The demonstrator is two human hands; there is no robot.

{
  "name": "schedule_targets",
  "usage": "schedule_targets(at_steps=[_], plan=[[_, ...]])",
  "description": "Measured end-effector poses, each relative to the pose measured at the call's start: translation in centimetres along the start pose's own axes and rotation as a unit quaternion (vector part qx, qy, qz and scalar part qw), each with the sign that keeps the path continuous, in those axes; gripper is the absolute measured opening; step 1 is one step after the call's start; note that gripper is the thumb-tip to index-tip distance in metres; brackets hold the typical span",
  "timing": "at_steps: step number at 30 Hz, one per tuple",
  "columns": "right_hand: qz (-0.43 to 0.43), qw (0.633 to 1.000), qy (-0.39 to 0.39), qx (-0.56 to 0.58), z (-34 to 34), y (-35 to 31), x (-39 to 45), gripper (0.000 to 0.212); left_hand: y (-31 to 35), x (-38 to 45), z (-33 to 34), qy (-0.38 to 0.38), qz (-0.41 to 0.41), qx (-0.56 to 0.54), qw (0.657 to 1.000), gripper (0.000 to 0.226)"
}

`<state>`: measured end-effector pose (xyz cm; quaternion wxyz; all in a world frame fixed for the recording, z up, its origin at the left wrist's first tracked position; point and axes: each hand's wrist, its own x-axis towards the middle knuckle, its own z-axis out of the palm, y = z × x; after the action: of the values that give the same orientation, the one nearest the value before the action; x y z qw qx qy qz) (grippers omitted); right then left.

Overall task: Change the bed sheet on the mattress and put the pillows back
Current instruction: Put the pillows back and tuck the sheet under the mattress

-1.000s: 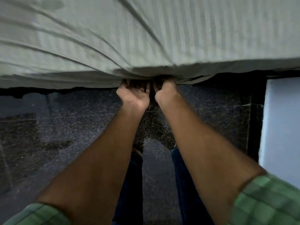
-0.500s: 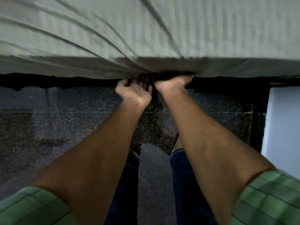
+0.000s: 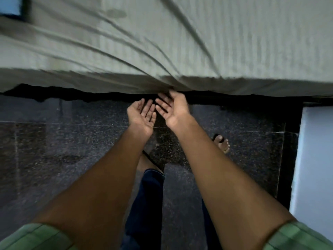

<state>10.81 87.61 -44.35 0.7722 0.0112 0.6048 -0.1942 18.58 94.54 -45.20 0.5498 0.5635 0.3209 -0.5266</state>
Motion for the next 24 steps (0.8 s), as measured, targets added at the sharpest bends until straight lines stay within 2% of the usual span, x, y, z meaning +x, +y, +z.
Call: schedule_targets(at_steps=[3,6,9,13,15,17,19,21,24], plan=[[0.039,0.995,-0.027,0.082,3.9,0.2,0.5,0.025,3.0,0.3,-1.8,0.006,0.008,-0.013,1.0,0.022],[0.027,0.991,0.013,0.133,6.9,1.6,1.1,0.023,6.1,0.7,-2.7,-0.003,0.016,-0.012,1.0,0.024],[0.012,0.989,0.022,0.145,8.5,3.0,1.5,0.027,8.1,1.3,-2.6,-0.005,0.031,0.027,0.999,0.017],[-0.032,0.982,0.109,0.153,9.6,3.3,2.7,0.018,9.5,2.1,-1.7,0.039,0.07,0.119,0.99,0.014],[-0.053,0.981,0.153,0.109,9.6,3.6,3.5,0.009,9.6,2.7,-1.3,0.073,0.092,0.156,0.981,0.018],[-0.051,0.982,0.182,0.009,9.1,4.4,4.2,0.016,9.3,3.6,-1.2,0.109,0.115,0.175,0.972,0.019],[-0.049,0.974,0.204,-0.091,8.9,5.3,5.3,0.012,8.8,4.5,-1.3,0.129,0.119,0.189,0.966,0.016],[-0.056,0.965,0.216,-0.14,9.1,5.6,6.5,0.012,8.3,5.3,-1.6,0.138,0.101,0.205,0.964,0.016],[-0.028,0.967,0.196,-0.162,9.3,5.2,8.7,0.009,8.3,5.5,-1.9,0.146,0.055,0.192,0.969,0.023]])
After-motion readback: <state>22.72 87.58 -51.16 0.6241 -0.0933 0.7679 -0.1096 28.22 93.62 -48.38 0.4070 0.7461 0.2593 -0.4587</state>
